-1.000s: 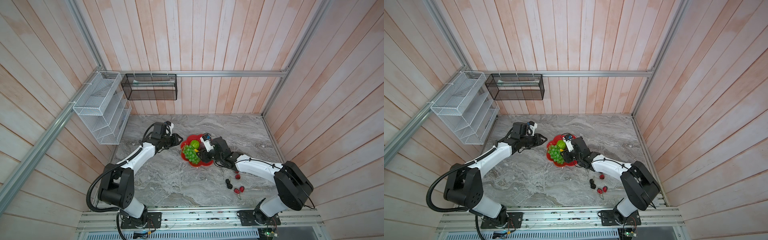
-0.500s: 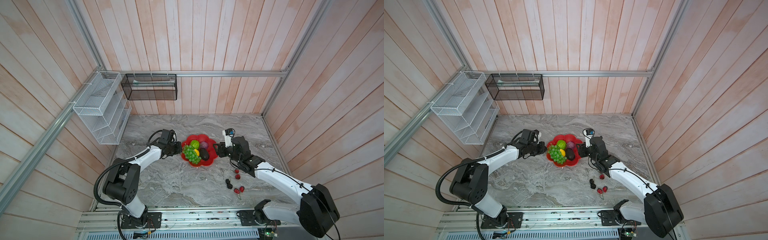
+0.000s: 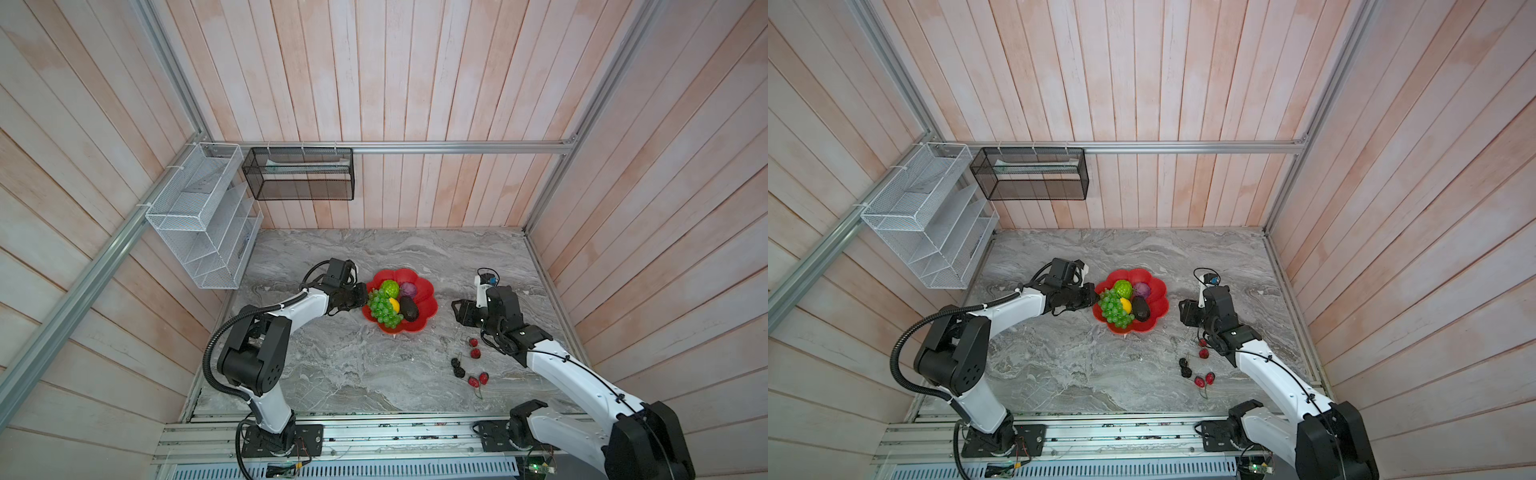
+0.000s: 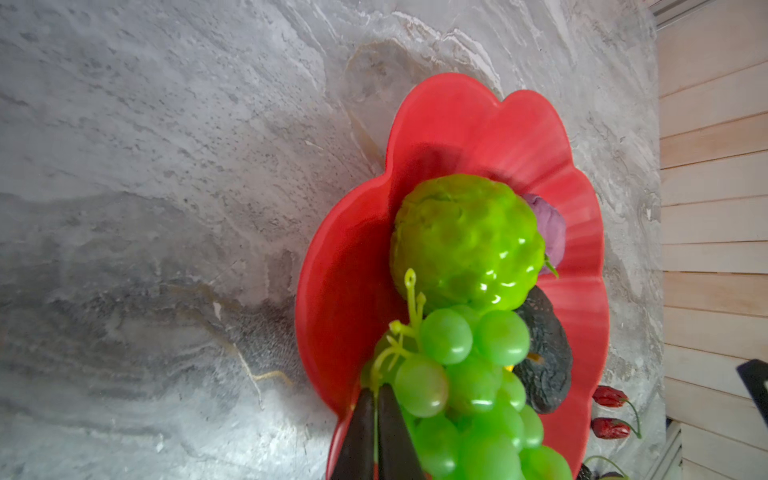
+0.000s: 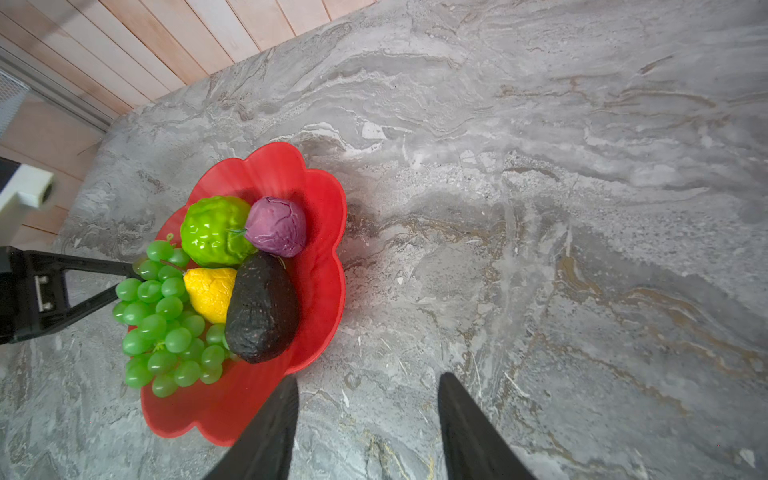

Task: Place and organize the fake fruits in the fruit bowl
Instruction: 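Move the right gripper back over the red cherries while the left gripper withdraws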

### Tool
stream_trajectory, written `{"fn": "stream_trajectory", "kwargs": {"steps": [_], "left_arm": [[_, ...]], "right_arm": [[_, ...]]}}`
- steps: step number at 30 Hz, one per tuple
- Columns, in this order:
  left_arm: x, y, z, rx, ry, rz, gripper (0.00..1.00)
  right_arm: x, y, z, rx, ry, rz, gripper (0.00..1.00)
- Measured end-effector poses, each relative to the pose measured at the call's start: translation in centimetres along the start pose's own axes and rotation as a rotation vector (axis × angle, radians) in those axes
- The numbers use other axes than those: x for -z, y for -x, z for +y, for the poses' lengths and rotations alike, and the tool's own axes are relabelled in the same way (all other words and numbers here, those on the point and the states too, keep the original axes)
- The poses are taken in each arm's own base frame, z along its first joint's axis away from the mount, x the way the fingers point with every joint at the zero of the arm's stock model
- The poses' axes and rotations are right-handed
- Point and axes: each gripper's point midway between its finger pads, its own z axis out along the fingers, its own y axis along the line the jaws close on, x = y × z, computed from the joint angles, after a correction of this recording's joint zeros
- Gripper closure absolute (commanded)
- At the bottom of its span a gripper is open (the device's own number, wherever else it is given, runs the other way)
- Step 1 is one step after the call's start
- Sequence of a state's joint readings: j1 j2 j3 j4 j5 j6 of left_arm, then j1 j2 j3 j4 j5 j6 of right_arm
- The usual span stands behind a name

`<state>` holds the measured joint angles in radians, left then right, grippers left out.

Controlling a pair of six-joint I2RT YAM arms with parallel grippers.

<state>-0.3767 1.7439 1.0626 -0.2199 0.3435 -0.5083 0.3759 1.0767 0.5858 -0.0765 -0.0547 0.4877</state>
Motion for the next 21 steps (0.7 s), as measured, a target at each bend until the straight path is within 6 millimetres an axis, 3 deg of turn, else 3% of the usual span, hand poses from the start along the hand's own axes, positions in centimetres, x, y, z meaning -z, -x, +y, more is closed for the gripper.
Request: {"fn": "stream_trajectory", "kwargs": {"steps": [3, 6, 10, 14, 18, 21], "left_arm": [[0.0, 0.0, -0.1, -0.003, -0.001, 0.001, 0.87], [0.0, -0.1, -0.1, -0.004, 0.001, 0.004, 0.75], [1.1, 0.0, -0.6, -0.012, 0.001, -0.005, 0.71], [4.4, 1.5, -2.2, -0.035, -0.013, -0.084, 0.62], [8.7, 2.8, -4.3, -0.066, -0.059, -0.202, 0.60], [10.3, 2.8, -4.8, -0.068, -0.075, -0.242, 0.60]], "right_arm": [[0.0, -0.4, 0.0, -0.012, 0.004, 0.014, 0.45], [0.0, -0.4, 0.0, -0.019, 0.007, 0.016, 0.45], [0.0, -0.7, -0.1, -0.028, 0.000, 0.027, 0.44], [0.2, -1.3, -0.5, -0.042, -0.017, 0.050, 0.43], [0.5, -1.9, -1.3, -0.056, -0.055, 0.072, 0.38], [0.7, -2.8, -2.1, -0.071, -0.096, 0.105, 0.37]]}}
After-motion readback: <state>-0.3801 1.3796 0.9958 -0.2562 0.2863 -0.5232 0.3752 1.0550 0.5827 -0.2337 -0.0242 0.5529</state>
